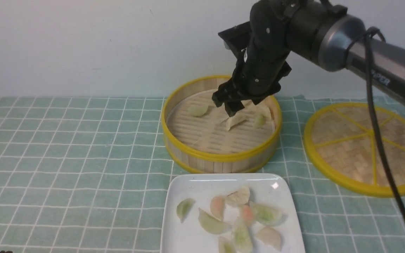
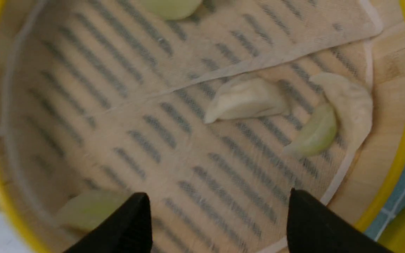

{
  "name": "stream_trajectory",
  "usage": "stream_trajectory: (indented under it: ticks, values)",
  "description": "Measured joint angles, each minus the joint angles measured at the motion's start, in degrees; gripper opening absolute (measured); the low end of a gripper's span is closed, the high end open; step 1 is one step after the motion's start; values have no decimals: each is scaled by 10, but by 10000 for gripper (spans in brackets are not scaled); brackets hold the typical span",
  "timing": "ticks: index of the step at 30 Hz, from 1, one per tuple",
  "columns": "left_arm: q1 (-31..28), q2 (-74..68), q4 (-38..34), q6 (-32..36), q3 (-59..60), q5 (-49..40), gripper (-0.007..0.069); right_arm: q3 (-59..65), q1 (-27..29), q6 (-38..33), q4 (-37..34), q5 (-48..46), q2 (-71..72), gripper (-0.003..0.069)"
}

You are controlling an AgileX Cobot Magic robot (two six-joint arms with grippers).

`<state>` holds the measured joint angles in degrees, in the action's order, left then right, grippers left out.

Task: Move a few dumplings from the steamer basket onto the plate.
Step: Use the right arm to grab a dumpling from inside the steamer

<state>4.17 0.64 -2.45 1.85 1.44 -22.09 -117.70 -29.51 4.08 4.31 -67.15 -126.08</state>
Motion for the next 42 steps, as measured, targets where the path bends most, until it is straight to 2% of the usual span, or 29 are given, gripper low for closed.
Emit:
stream_trajectory:
  ticks: [9,22,24,26,27,29,30,35,39,42]
  values:
    - [0,0,0,0,0,0,-6,-9,45,54,12,50,-66,472]
    - [0,0,0,0,0,0,-6,-14,46,72,48,97,-112,447]
    - [0,0,0,0,0,0,-6,-16,45,76,48,98,-115,428]
    - [0,0,0,0,0,0,-6,-18,45,79,47,98,-116,364]
    - [0,0,0,0,0,0,-6,-19,45,79,47,98,-116,354]
    - [0,0,0,0,0,0,-6,-20,45,79,50,90,-116,200]
    - [0,0,0,0,0,0,-6,-20,45,79,50,86,-115,156]
    - [0,0,0,0,0,0,-6,-19,45,70,35,14,-80,170]
    - [0,0,0,0,0,0,-6,-19,45,36,-4,-30,-32,170]
    - [0,0,0,0,0,0,-6,-4,44,-1,-66,-35,33,170]
